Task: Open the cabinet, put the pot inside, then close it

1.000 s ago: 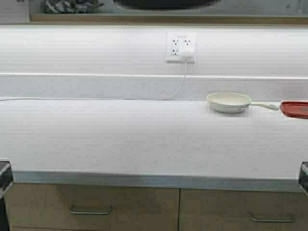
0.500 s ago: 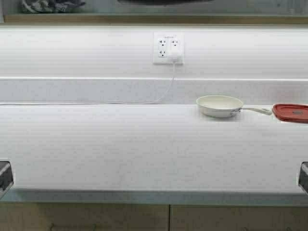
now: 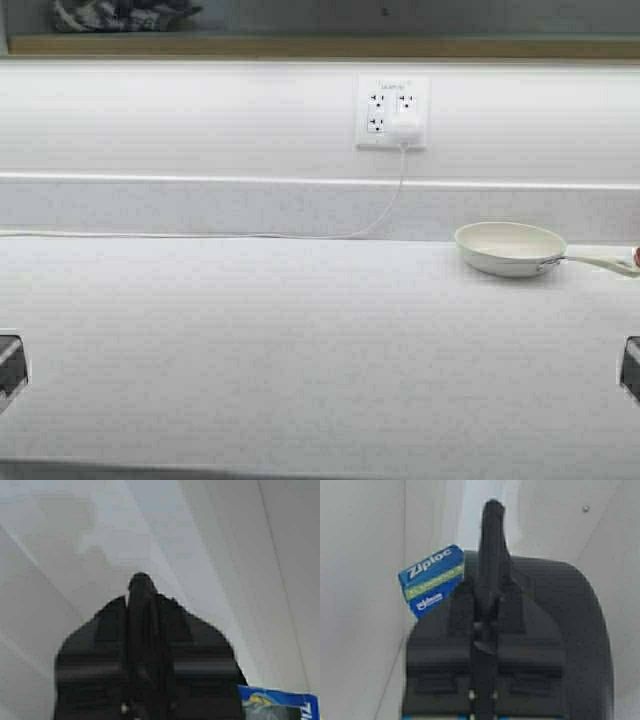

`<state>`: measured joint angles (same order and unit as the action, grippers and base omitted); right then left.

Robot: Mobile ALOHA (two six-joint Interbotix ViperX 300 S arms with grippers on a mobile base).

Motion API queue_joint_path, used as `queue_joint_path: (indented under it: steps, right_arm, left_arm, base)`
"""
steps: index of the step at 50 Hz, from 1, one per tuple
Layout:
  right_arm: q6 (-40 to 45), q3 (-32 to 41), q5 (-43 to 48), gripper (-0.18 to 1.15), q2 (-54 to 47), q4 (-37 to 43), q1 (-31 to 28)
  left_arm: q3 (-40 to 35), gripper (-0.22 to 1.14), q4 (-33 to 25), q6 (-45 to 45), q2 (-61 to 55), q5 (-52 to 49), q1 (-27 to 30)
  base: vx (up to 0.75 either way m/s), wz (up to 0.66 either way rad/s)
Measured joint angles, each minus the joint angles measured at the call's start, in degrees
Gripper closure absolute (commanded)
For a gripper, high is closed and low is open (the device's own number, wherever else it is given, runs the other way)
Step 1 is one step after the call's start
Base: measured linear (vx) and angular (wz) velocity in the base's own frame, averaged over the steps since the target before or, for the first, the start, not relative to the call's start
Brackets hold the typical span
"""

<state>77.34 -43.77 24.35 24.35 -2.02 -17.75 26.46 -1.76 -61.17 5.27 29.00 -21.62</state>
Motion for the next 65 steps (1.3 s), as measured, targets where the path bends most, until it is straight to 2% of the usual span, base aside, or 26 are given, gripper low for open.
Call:
queue_joint_path:
  steps: [8, 22, 41, 47, 51, 54, 57, 61, 63, 65]
  right_arm:
    - [-0.2, 0.4, -1.4, 0.91, -0.1, 0.0, -0.1]
    - [-0.9, 4.3, -1.4, 0.91, -6.0, 0.0, 0.7]
    - [-0.9, 5.6, 3.2, 0.91, -12.7, 0.8, 1.2]
    - [-0.9, 5.7, 5.4, 0.88, -14.8, 2.1, 1.5]
    - [-0.9, 6.0, 6.3, 0.74, -16.1, 3.3, 1.5]
    - [-0.9, 6.1, 6.9, 0.54, -16.7, 3.9, 1.4]
    - [-0.9, 6.1, 7.5, 0.29, -17.1, 4.0, 1.5]
    - [-1.2, 6.1, 9.0, 0.03, -17.4, 4.0, 1.4]
    - [-1.8, 6.1, 9.7, -0.04, -17.6, 4.1, 1.2]
    - [-2.0, 6.2, 10.5, -0.05, -17.6, 4.2, 1.3]
  left_arm:
    - [-0.1, 0.89, -0.4, 0.0, -0.7, 0.0, 0.0]
    - [-0.4, 0.89, -2.9, 0.1, -3.4, 0.0, 0.0]
    - [-0.4, 0.89, -5.5, 0.1, -5.7, 0.1, 0.1]
    - [-0.5, 0.86, -8.5, 0.1, -6.5, 1.0, 0.0]
    - [-0.6, 0.74, -11.6, 0.1, -7.4, 3.3, -0.1]
    - [-0.6, 0.58, -13.4, 0.1, -7.9, 5.6, -0.3]
    - [-0.5, 0.37, -14.7, 0.1, -8.3, 7.6, -0.5]
    - [0.1, 0.09, -15.6, 0.7, -8.9, 10.6, -1.5]
    - [0.4, -0.03, -15.7, 1.6, -9.1, 11.9, -2.5]
    - [0.4, -0.11, -16.3, 1.9, -9.1, 12.7, -3.1]
  base:
    - [0.14, -0.01]
    - [0.09, -0.06]
    - [0.03, -0.03]
    - [0.01, -0.02]
    - [0.01, -0.02]
    - [0.01, -0.01]
    - [0.01, -0.01]
    - [0.01, 0.00]
    - [0.00, 0.00]
    - [0.00, 0.00]
